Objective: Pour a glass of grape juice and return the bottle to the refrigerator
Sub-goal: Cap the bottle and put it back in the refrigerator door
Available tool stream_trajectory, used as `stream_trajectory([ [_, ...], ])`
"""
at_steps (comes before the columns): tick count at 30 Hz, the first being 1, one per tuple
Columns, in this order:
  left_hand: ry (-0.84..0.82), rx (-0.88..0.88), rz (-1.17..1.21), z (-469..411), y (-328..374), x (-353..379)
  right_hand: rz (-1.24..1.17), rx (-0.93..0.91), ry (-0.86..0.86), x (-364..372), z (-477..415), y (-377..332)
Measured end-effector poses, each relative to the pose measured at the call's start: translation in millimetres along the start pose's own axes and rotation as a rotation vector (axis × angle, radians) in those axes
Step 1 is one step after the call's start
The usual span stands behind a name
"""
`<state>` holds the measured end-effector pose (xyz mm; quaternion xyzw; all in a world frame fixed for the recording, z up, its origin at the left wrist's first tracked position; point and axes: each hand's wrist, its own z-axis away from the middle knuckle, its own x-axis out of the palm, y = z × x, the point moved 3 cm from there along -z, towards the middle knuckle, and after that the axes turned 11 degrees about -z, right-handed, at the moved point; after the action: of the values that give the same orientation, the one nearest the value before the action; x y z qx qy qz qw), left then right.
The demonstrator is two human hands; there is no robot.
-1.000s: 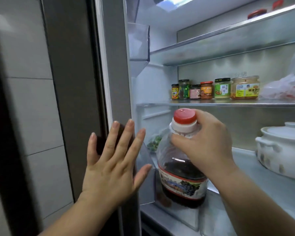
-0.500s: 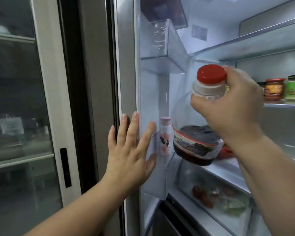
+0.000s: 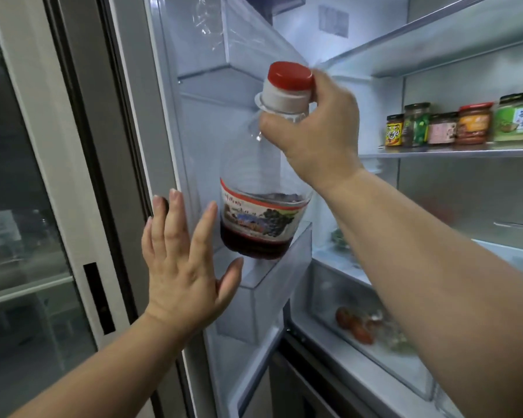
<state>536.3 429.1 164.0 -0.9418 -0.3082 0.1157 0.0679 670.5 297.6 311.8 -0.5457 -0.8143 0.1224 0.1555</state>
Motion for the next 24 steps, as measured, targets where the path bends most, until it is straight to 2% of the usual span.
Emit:
stream_trajectory([
  [6, 0.006, -0.014, 0.004, 0.8, -3.7, 0.3, -0.241, -0.046, -0.37, 15.7, -17.6, 20.1],
  [9, 0.004, -0.028, 0.002, 1.8, -8.5, 1.5, -0.396, 0.169, -0.575, 20.1, -27.3, 39.5],
  [12, 0.013, -0.025, 0.0, 2.4, -12.3, 2.0, -0.413, 0.292, -0.715, 28.1, -25.0, 58.1],
  [24, 0.02, -0.029, -0.01, 2.7, -11.4, 3.0, -0.412, 0.49, -0.74, 71.5, -11.6, 94.2],
])
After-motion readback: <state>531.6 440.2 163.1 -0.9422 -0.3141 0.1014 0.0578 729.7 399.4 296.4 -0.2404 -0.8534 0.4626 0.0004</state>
